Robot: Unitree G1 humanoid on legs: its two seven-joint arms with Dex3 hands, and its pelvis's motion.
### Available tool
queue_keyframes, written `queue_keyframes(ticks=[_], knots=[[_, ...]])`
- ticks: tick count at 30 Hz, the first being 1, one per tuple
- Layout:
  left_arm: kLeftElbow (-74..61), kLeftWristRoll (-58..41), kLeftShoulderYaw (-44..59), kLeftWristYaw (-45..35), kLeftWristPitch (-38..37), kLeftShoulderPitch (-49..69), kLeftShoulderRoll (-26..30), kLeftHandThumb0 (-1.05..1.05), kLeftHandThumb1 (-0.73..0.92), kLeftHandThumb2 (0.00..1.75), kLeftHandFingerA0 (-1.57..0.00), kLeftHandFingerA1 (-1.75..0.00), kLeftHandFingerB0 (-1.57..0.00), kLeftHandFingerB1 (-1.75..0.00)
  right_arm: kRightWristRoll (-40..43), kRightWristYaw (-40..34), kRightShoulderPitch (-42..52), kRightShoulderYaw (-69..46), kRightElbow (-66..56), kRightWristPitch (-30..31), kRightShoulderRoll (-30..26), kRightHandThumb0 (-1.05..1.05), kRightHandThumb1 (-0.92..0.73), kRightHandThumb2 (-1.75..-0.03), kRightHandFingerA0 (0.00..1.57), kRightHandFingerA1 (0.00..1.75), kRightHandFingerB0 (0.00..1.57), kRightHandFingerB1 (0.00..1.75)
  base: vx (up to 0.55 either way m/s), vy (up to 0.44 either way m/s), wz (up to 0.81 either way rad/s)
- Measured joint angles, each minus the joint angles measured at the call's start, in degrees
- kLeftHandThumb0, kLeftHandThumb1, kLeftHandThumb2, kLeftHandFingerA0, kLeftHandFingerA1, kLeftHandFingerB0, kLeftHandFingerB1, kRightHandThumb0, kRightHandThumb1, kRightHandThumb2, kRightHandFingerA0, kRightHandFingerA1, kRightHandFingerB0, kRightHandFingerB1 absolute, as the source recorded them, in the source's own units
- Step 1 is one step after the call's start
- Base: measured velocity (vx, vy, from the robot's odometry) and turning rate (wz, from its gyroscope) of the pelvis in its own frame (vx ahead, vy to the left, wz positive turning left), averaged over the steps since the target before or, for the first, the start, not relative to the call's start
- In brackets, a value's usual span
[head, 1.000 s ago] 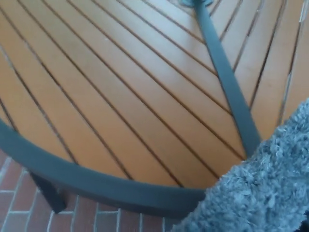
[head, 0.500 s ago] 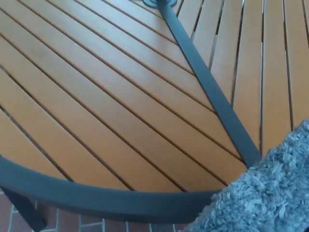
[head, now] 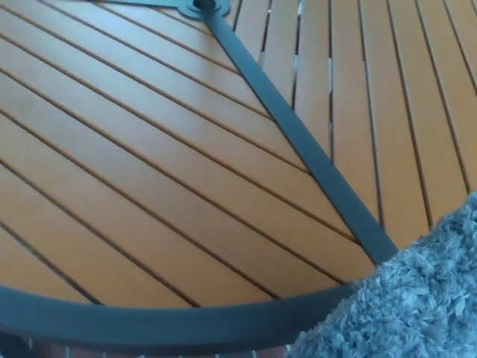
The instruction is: The robot uses its right hand to pick up the grey duster kept on the edge of the round table outside, turn around and walk towards the square table and place the duster in a container kept on the middle of the desk
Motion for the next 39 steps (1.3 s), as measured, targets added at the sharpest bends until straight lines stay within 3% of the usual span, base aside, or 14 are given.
queue_keyframes(ticks=[2, 8, 9, 17, 26, 27, 30, 31, 39], knots=[[-0.2, 0.0, 0.0, -0.1, 0.0, 0.2, -0.1, 0.05, 0.44, 1.15, -0.95, -0.95, -0.9, -0.71, -0.1, 0.2, -0.2, -1.2, 0.3, -0.1, -0.2, -0.55, -0.24, -1.37, 1.48, 1.39, 1.51, 1.17, 0.04, -0.159, -0.2], [0.2, 0.0, 0.0, -0.4, 0.0, 0.1, -0.3, -0.01, 0.51, 1.05, -0.97, -0.97, -0.91, -0.7, -0.4, 0.8, -0.2, -3.6, 0.7, 0.0, -0.2, -0.54, -0.27, -1.37, 1.46, 1.41, 1.51, 1.2, 0.0, -0.115, -0.25], [0.2, 0.0, 0.0, -0.4, 0.0, 0.1, -0.3, 0.02, 0.49, 1.07, -0.98, -0.97, -0.9, -0.71, -0.4, 0.8, -0.2, -3.6, 0.7, 0.0, -0.2, -0.24, -0.42, -1.2, 1.43, 1.34, 1.53, 1.36, -0.03, 0.082, -0.25], [0.4, -0.1, 0.2, -0.5, 0.0, 0.4, 0.3, 0.02, 0.46, 1.13, -0.99, -0.99, -0.9, -0.71, -0.4, 2.2, 0.2, -6.6, 2.1, -0.5, 0.2, -0.26, -0.42, -1.19, 1.43, 1.34, 1.53, 1.36, -0.01, 0.237, -0.13], [0.5, -0.1, -0.2, -0.5, 0.0, 1.0, 0.2, -0.02, 0.49, 1.07, -0.96, -0.98, -0.89, -0.7, 0.1, 4.1, 0.2, -9.9, 4.9, -1.6, 1.4, -0.24, -0.46, -1.21, 1.43, 1.35, 1.53, 1.36, -0.01, 0.021, -0.05], [0.5, -0.1, -0.3, -0.4, 0.0, 1.1, 0.2, -0.02, 0.48, 1.1, -1.01, -1.0, -0.84, -0.85, 0.1, 4.3, 0.2, -10.1, 5.3, -1.9, 1.6, -0.54, -0.22, -1.54, 1.46, 1.47, 1.52, 1.2, 0.0, -0.112, -0.06], [0.7, -0.1, -0.2, -0.5, 0.0, 1.1, 0.2, -0.02, 0.48, 1.1, -1.01, -1.0, -0.84, -0.85, -0.2, 4.9, 0.1, -10.5, 6.8, -2.7, 1.9, -0.54, -0.22, -1.54, 1.46, 1.47, 1.52, 1.2, 0.0, -0.172, -0.19], [0.8, -0.1, -0.2, -0.5, 0.0, 1.1, 0.1, -0.01, 0.48, 1.09, -0.96, -0.96, -0.89, -0.7, -0.2, 5.0, 0.1, -10.8, 7.0, -2.9, 1.8, -0.59, -0.29, -1.39, 1.5, 1.48, 1.52, 1.27, -0.03, -0.203, -0.04], [1.0, 0.0, -0.5, -0.5, -0.1, 1.0, 0.0, -0.02, 0.49, 1.1, -1.02, -0.99, -0.93, -0.71, -1.5, 5.8, 0.2, -12.4, 9.4, -5.1, 1.8, -0.58, -0.31, -1.37, 1.49, 1.48, 1.5, 1.29, -0.03, -0.075, -0.3]])
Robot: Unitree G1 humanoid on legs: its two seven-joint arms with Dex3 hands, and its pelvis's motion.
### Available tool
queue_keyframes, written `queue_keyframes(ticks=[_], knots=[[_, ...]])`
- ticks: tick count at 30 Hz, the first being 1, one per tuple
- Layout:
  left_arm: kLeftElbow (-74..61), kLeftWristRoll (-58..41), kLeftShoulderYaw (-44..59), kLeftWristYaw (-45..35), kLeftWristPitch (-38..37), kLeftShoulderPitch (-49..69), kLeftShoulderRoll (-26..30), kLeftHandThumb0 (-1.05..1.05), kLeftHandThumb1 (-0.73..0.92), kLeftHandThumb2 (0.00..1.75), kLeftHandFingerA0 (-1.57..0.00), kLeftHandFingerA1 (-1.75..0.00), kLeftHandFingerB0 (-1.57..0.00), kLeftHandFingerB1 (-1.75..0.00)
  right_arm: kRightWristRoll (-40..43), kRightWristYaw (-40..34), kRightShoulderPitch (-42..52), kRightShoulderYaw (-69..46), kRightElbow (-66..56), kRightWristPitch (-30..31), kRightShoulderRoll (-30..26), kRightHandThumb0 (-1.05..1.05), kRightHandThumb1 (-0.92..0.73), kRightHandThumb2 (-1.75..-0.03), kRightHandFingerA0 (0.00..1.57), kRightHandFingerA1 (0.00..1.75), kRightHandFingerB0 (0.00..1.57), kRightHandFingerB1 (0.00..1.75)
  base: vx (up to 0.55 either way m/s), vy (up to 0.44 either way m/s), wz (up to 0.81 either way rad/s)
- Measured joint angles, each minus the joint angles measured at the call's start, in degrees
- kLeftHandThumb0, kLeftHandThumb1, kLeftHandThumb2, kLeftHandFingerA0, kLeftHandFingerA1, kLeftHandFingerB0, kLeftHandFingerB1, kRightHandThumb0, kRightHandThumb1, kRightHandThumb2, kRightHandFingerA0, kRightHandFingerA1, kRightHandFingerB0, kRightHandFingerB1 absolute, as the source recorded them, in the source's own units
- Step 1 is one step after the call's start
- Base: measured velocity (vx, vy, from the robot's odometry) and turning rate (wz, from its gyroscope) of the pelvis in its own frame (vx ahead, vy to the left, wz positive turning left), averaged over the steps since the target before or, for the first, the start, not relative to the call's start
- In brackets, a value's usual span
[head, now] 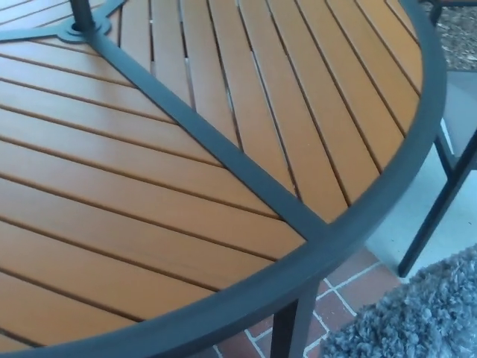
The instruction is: The robot uses its right hand to pick up the grey duster kept on the edge of the round table outside, turn around and walk towards the square table and place the duster in a container kept on the middle of the desk
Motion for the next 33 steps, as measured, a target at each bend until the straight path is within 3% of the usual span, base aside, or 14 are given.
queue_keyframes(ticks=[3, 4, 16, 17, 19, 20, 24, 25, 28, 29, 33], knots=[[0.1, -0.1, 0.3, -0.1, 0.0, -0.1, 0.0, -0.02, 0.49, 1.1, -1.02, -0.99, -0.93, -0.71, -0.5, 0.2, 0.0, -0.5, 0.3, -0.5, -0.1, -0.58, -0.31, -1.37, 1.49, 1.48, 1.5, 1.29, -0.01, 0.179, -0.41], [0.1, -0.1, 0.4, -0.2, 0.0, -0.1, 0.0, -0.01, 0.49, 1.11, -1.0, -1.0, -0.82, -0.84, -0.6, 0.3, 0.0, -0.6, 0.4, -0.6, -0.1, -0.58, -0.3, -1.4, 1.51, 1.49, 1.51, 1.3, 0.01, 0.23, -0.3], [0.5, -0.3, 0.6, -0.3, 0.0, 0.1, 0.5, 0.0, 0.48, 1.12, -1.0, -1.0, -0.83, -0.84, -1.7, 0.8, -0.4, -2.4, 1.9, -1.9, 0.5, -0.56, -0.3, -1.38, 1.53, 1.48, 1.52, 1.3, -0.06, 0.133, -0.2], [0.5, -0.3, 0.6, -0.3, 0.0, 0.0, 0.5, 0.0, 0.49, 1.11, -1.0, -1.0, -0.82, -0.84, -1.7, 0.8, -0.5, -2.5, 1.9, -1.9, 0.7, -0.52, -0.2, -1.57, 1.49, 1.51, 1.55, 1.26, -0.1, -0.079, -0.08], [0.5, -0.3, 0.6, -0.4, 0.0, 0.0, 0.5, 0.0, 0.49, 1.11, -1.0, -1.0, -0.82, -0.84, -1.7, 0.8, -0.7, -2.7, 2.1, -1.9, 0.8, -0.52, -0.2, -1.57, 1.49, 1.51, 1.55, 1.26, -0.13, -0.118, -0.01], [0.5, -0.3, 0.6, -0.5, 0.0, -0.1, 0.3, 0.02, 0.46, 1.14, -0.99, -0.99, -0.89, -0.7, -1.7, 0.9, -0.9, -2.9, 2.4, -2.0, 0.8, -0.58, -0.28, -1.41, 1.51, 1.49, 1.52, 1.32, -0.16, -0.191, -1.06], [0.5, -0.3, 0.5, -0.7, 0.0, 0.0, -0.2, 0.02, 0.46, 1.14, -0.99, -0.99, -0.89, -0.7, -1.7, 1.0, -1.2, -4.0, 3.4, -1.9, 0.9, -0.58, -0.28, -1.41, 1.51, 1.49, 1.52, 1.32, -0.16, -0.255, -0.13], [0.5, -0.3, 0.4, -0.7, 0.0, 0.0, -0.2, 0.02, 0.46, 1.11, -0.99, -0.98, -0.91, -0.7, -1.7, 1.0, -1.1, -4.1, 3.4, -1.8, 0.9, -0.53, -0.19, -1.58, 1.48, 1.52, 1.54, 1.27, -0.25, -0.074, -0.12], [0.5, -0.4, 0.5, -0.8, 0.0, 0.1, -0.2, -0.01, 0.48, 1.1, -1.01, -1.0, -0.84, -0.84, -1.7, 1.1, -1.2, -4.5, 3.8, -1.8, 0.9, -0.56, -0.22, -1.59, 1.46, 1.53, 1.53, 1.3, -0.2, 0.001, -0.12], [0.5, -0.4, 0.5, -0.8, 0.0, 0.1, -0.2, -0.04, 0.52, 1.03, -0.98, -0.98, -0.88, -0.7, -1.8, 1.1, -1.3, -4.5, 3.8, -1.8, 0.9, -0.56, -0.22, -1.59, 1.47, 1.53, 1.53, 1.3, -0.23, 0.091, -0.23], [0.5, -0.4, 0.5, -0.8, 0.0, 0.1, -0.2, -0.04, 0.52, 1.03, -0.98, -0.98, -0.88, -0.7, -2.0, 1.3, -1.4, -4.7, 4.0, -1.8, 0.6, -0.56, -0.22, -1.59, 1.47, 1.53, 1.53, 1.3, -0.23, 0.167, -0.3]])
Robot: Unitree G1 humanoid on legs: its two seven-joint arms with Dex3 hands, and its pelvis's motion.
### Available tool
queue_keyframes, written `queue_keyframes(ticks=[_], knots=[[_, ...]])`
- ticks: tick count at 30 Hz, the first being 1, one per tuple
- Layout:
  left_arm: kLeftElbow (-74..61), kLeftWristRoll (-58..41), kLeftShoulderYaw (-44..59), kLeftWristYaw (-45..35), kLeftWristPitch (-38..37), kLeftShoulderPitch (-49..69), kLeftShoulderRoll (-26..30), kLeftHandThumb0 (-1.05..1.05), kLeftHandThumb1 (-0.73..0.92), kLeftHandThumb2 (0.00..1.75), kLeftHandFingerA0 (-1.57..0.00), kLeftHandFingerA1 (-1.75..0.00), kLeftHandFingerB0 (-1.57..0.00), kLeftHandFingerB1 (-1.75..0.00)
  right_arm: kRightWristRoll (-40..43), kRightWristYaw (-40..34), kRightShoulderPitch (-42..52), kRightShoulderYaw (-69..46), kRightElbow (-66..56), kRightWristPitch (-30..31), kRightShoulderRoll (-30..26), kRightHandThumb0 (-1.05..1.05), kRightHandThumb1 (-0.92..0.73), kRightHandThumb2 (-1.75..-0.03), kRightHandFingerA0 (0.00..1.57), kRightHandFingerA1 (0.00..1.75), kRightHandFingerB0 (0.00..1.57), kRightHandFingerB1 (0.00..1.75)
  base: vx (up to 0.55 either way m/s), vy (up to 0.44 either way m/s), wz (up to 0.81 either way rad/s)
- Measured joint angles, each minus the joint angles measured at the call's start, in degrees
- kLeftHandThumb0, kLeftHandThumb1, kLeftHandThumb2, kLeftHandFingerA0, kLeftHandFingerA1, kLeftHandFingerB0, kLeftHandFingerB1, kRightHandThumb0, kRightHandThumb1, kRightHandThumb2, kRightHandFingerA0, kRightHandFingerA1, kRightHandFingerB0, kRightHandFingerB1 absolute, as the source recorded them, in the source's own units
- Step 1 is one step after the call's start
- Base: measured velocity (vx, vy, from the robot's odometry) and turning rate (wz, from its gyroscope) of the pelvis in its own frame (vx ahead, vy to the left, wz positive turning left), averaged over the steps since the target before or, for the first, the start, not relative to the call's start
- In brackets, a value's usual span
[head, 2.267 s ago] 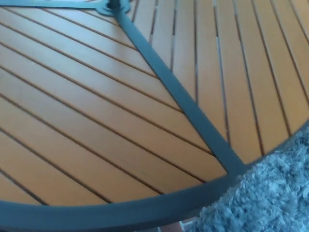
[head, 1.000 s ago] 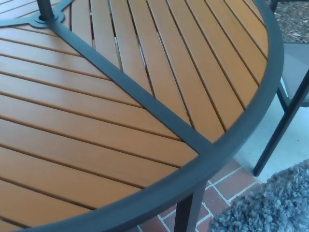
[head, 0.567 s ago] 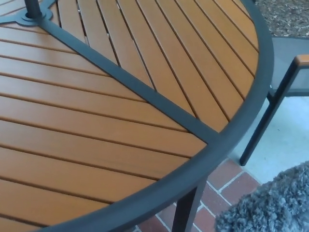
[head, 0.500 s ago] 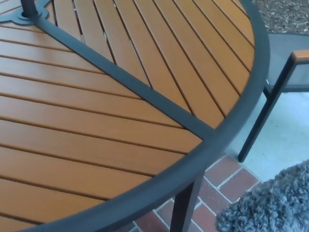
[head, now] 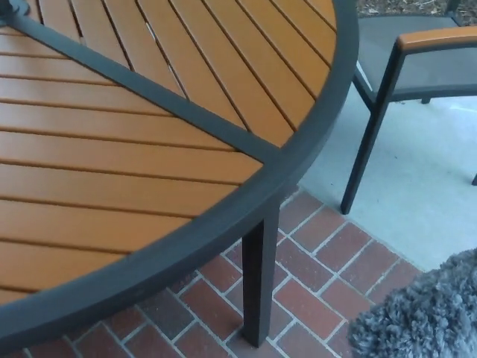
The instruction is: The robot uses its right hand to pick up the grey duster kept on the edge of the round table outside, turn around and walk towards the square table and place the duster in a container kept on the middle of the desk
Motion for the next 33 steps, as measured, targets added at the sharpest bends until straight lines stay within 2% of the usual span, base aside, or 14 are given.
queue_keyframes(ticks=[1, 2, 3, 6, 8, 9, 12, 13, 14, 15, 16, 20, 21, 33], knots=[[0.0, 0.0, 0.0, 0.0, 0.0, 0.0, 0.0, 0.01, 0.48, 1.1, -0.97, -0.98, -0.89, -0.7, -0.1, 0.0, 0.0, 0.0, 0.0, 0.0, -0.1, -0.62, -0.31, -1.41, 1.55, 1.55, 1.49, 1.37, -0.28, 0.254, -0.63], [0.1, 0.1, -0.1, 0.0, 0.2, 0.1, -0.5, 0.01, 0.48, 1.1, -0.97, -0.98, -0.89, -0.7, -0.2, 0.1, 0.1, 0.1, 0.2, 0.0, 0.2, -0.62, -0.31, -1.41, 1.55, 1.55, 1.49, 1.37, -0.33, 0.238, -0.21], [0.1, 0.0, -0.1, 0.0, 0.2, 0.2, -0.3, -0.01, 0.5, 1.06, -0.98, -0.97, -0.91, -0.69, -0.2, 0.1, 0.3, 0.1, 0.2, 0.0, 0.2, -0.55, -0.23, -1.58, 1.47, 1.53, 1.53, 1.3, -0.39, 0.292, -0.22], [0.0, 0.0, 0.1, 0.0, 0.1, 0.6, 0.5, -0.03, 0.51, 1.04, -0.98, -0.97, -0.89, -0.7, -0.2, 0.2, 0.2, -0.3, 0.2, -0.2, 0.1, -0.55, -0.24, -1.58, 1.47, 1.53, 1.53, 1.3, -0.29, 0.062, -0.47], [0.0, 0.0, 0.1, 0.1, 0.1, 1.1, 0.5, -0.01, 0.49, 1.11, -0.99, -0.99, -0.82, -0.83, -0.2, 0.3, 0.2, -0.5, 0.4, -0.3, 0.1, -0.53, -0.21, -1.57, 1.48, 1.54, 1.53, 1.3, -0.25, 0.174, -0.44], [0.0, 0.0, 0.1, 0.1, 0.1, 1.1, 0.5, -0.03, 0.51, 1.06, -0.98, -0.98, -0.89, -0.69, -0.2, 0.3, 0.2, -0.5, 0.4, -0.3, 0.1, -0.62, -0.31, -1.42, 1.55, 1.55, 1.5, 1.36, -0.19, 0.122, -0.52], [0.0, 0.0, 0.1, 0.1, 0.1, 1.4, 0.5, -0.03, 0.48, 1.09, -1.0, -0.97, -0.9, -0.69, -0.2, 0.3, 0.2, -0.6, 0.5, -0.3, 0.1, -0.62, -0.3, -1.42, 1.54, 1.54, 1.5, 1.36, -0.23, 0.018, -0.68], [0.0, 0.0, 0.1, 0.1, 0.1, 1.5, 0.5, -0.03, 0.47, 1.08, -0.99, -0.98, -0.91, -0.7, -0.2, 0.4, 0.2, -0.6, 0.5, -0.3, 0.1, -0.53, -0.21, -1.58, 1.5, 1.52, 1.53, 1.29, -0.2, -0.05, -0.72], [0.0, 0.0, 0.1, 0.1, 0.1, 1.6, 0.5, -0.03, 0.47, 1.08, -0.99, -0.98, -0.91, -0.7, -0.2, 0.5, 0.2, -0.7, 0.7, -0.4, 0.1, -0.53, -0.21, -1.58, 1.5, 1.52, 1.53, 1.29, -0.18, -0.092, -0.81], [0.0, 0.0, 0.1, 0.0, 0.1, 1.6, 0.5, -0.02, 0.45, 1.12, -0.99, -0.98, -0.91, -0.7, -0.2, 0.5, 0.2, -0.8, 0.7, -0.4, 0.1, -0.59, -0.32, -1.38, 1.54, 1.51, 1.51, 1.36, -0.19, -0.116, -0.75], [0.0, 0.0, 0.1, 0.0, 0.1, 1.5, 0.5, -0.02, 0.45, 1.12, -0.99, -0.98, -0.91, -0.7, -0.2, 0.6, 0.1, -1.1, 0.8, -0.6, 0.1, -0.59, -0.32, -1.38, 1.54, 1.51, 1.51, 1.36, -0.23, -0.191, -0.69], [0.1, 0.1, -0.3, 0.0, 0.0, 1.4, 0.2, 0.0, 0.44, 1.14, -0.95, -0.96, -0.88, -0.69, -0.2, 0.7, 0.2, -2.4, 2.5, -0.9, 0.3, -0.59, -0.31, -1.38, 1.52, 1.5, 1.51, 1.35, -0.15, -0.324, -0.89], [0.2, 0.1, -0.5, 0.0, 0.0, 1.5, 0.0, 0.0, 0.44, 1.14, -0.96, -0.95, -0.89, -0.68, -0.2, 0.7, 0.2, -2.9, 2.9, -1.1, 0.3, -0.54, -0.21, -1.57, 1.5, 1.52, 1.54, 1.3, -0.18, -0.17, -0.55], [0.5, 0.1, -0.5, -0.3, 0.1, 2.1, -0.1, -0.02, 0.49, 1.06, -0.96, -0.98, -0.9, -0.7, -0.1, 0.8, 0.1, -4.1, 3.4, -1.2, 0.9, -0.5, -0.19, -1.6, 1.51, 1.52, 1.55, 1.3, -0.1, 0.076, -0.44]])
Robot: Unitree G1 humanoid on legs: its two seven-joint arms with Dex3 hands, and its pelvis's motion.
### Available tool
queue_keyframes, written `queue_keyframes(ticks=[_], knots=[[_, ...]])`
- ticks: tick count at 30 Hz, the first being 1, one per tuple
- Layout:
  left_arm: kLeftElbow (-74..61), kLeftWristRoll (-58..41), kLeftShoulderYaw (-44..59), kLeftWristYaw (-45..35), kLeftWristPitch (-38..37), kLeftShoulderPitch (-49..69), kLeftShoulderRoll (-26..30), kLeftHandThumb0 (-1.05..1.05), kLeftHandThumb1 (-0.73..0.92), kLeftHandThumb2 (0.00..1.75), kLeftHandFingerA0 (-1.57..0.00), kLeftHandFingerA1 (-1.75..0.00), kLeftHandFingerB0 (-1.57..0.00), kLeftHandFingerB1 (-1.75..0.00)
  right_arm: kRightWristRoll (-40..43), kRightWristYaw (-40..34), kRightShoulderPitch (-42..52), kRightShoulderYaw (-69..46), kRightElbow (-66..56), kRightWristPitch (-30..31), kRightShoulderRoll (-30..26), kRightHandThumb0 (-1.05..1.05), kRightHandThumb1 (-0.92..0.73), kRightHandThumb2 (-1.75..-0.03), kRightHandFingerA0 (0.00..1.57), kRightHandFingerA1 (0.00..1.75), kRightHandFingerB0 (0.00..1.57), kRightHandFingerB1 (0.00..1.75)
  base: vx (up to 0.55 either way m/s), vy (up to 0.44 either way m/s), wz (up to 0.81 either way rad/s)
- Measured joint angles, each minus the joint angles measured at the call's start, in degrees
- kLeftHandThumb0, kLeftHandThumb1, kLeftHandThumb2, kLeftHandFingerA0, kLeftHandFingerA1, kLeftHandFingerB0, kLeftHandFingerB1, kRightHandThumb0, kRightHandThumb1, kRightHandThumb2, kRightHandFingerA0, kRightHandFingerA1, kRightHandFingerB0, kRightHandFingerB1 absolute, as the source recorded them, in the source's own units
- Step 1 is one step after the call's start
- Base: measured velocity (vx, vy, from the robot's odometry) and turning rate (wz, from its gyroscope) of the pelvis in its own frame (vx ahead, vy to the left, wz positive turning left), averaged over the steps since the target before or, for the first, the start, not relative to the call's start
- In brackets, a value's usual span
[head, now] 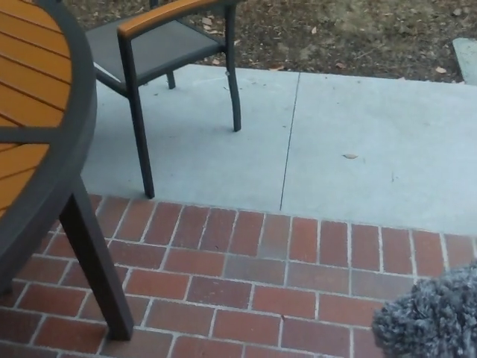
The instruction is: The robot uses its right hand to pick up the grey duster kept on the edge of the round table outside, turn around and walk towards the square table and place the duster in a container kept on the middle of the desk
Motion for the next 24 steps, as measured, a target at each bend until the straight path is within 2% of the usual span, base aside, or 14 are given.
queue_keyframes(ticks=[9, 12, 19, 20, 24], knots=[[-0.1, -0.3, 0.5, -0.1, -0.1, -0.4, 0.8, 0.02, 0.45, 1.13, -0.95, -0.98, -0.9, -0.7, 0.3, 0.1, -1.1, -0.6, -0.1, 0.0, 0.3, -0.48, -0.18, -1.62, 1.48, 1.57, 1.54, 1.32, 0.11, 0.068, -0.26], [-0.1, -0.3, 0.5, -0.1, -0.1, 0.1, 0.7, -0.01, 0.49, 1.06, -0.96, -0.97, -0.89, -0.69, 0.4, 0.1, -1.4, -0.8, -0.1, 0.1, 0.3, -0.49, -0.18, -1.61, 1.48, 1.57, 1.54, 1.31, 0.17, -0.102, -0.34], [0.1, -0.2, 0.1, -0.2, -0.1, -0.6, -0.1, 0.02, 0.45, 1.12, -0.95, -0.96, -0.9, -0.7, 0.5, 0.2, -2.4, -1.9, 1.1, 0.8, 0.0, -0.49, -0.17, -1.62, 1.5, 1.55, 1.57, 1.29, 0.21, -0.135, -0.41], [0.1, -0.2, 0.1, -0.2, -0.1, -0.5, -0.1, 0.0, 0.49, 1.05, -0.96, -0.95, -0.89, -0.68, 0.5, 0.1, -2.5, -2.0, 1.2, 0.9, 0.0, -0.49, -0.17, -1.62, 1.49, 1.57, 1.55, 1.31, 0.18, -0.133, -0.71], [0.2, -0.2, 0.1, -0.2, -0.1, -0.2, 0.1, 0.0, 0.49, 1.05, -0.96, -0.95, -0.89, -0.68, 0.5, 0.1, -2.6, -2.2, 1.6, 1.2, 0.1, -0.49, -0.17, -1.62, 1.49, 1.57, 1.55, 1.31, 0.24, -0.063, -0.77]])
